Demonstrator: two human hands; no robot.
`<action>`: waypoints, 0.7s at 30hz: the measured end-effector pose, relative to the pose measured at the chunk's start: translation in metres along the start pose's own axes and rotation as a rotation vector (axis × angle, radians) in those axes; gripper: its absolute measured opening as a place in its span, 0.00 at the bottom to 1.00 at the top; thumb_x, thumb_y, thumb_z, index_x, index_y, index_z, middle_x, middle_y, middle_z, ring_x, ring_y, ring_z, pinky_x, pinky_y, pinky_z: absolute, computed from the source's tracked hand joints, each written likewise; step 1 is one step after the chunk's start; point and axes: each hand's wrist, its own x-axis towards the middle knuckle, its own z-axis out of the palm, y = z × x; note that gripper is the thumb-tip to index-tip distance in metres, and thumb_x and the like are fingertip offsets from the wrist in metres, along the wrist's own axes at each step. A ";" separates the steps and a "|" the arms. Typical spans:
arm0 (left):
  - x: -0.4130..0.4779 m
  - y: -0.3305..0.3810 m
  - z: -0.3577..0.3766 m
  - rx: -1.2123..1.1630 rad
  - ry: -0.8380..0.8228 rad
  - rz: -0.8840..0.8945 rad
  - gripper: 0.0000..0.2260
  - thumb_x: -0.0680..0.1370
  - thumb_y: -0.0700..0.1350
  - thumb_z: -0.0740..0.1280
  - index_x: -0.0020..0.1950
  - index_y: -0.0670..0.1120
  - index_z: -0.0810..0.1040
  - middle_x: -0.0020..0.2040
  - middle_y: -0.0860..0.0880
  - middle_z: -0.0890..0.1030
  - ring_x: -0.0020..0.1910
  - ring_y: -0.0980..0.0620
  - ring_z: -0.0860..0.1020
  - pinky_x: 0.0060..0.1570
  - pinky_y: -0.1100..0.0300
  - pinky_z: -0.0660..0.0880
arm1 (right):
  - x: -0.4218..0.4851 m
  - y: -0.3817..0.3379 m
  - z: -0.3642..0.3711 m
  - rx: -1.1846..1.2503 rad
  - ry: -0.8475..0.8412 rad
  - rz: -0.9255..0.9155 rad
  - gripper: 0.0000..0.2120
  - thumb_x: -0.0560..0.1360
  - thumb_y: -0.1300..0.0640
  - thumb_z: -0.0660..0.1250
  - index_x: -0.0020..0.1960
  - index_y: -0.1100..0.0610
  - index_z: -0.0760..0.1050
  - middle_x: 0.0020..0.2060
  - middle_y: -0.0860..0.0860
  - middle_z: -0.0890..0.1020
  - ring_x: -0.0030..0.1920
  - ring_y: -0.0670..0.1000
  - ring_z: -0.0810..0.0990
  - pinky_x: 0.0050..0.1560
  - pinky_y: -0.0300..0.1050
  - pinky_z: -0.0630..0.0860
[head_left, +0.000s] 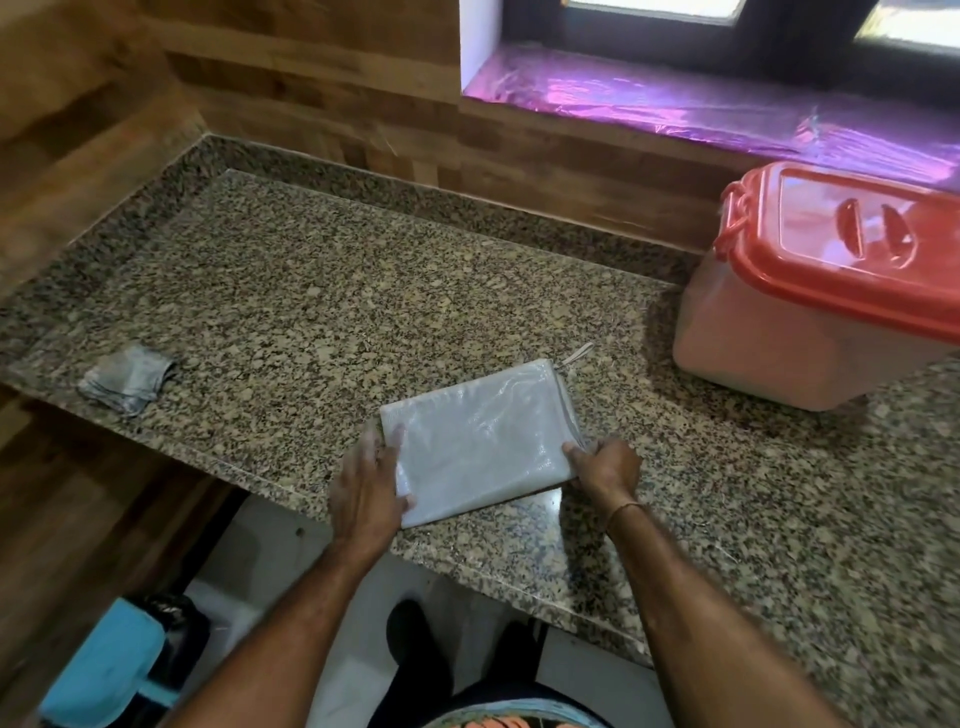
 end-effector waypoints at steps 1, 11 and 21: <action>0.004 -0.001 -0.001 0.091 -0.036 0.104 0.47 0.75 0.55 0.76 0.85 0.56 0.49 0.86 0.44 0.41 0.84 0.39 0.49 0.76 0.38 0.60 | 0.000 0.000 0.002 -0.014 0.014 -0.017 0.13 0.75 0.50 0.76 0.43 0.58 0.77 0.46 0.58 0.85 0.41 0.53 0.78 0.35 0.42 0.71; 0.036 0.005 -0.019 0.283 -0.174 0.283 0.61 0.67 0.78 0.68 0.85 0.51 0.37 0.78 0.43 0.59 0.72 0.42 0.65 0.74 0.44 0.65 | -0.035 -0.007 0.038 0.424 0.106 0.068 0.42 0.69 0.57 0.80 0.74 0.58 0.60 0.71 0.59 0.65 0.68 0.61 0.71 0.70 0.61 0.74; 0.067 0.020 -0.025 0.354 -0.067 0.343 0.43 0.70 0.78 0.61 0.73 0.48 0.71 0.75 0.44 0.68 0.70 0.45 0.67 0.67 0.45 0.67 | -0.045 -0.023 0.065 0.629 -0.184 0.236 0.17 0.79 0.61 0.72 0.65 0.68 0.78 0.60 0.63 0.84 0.58 0.62 0.84 0.61 0.59 0.81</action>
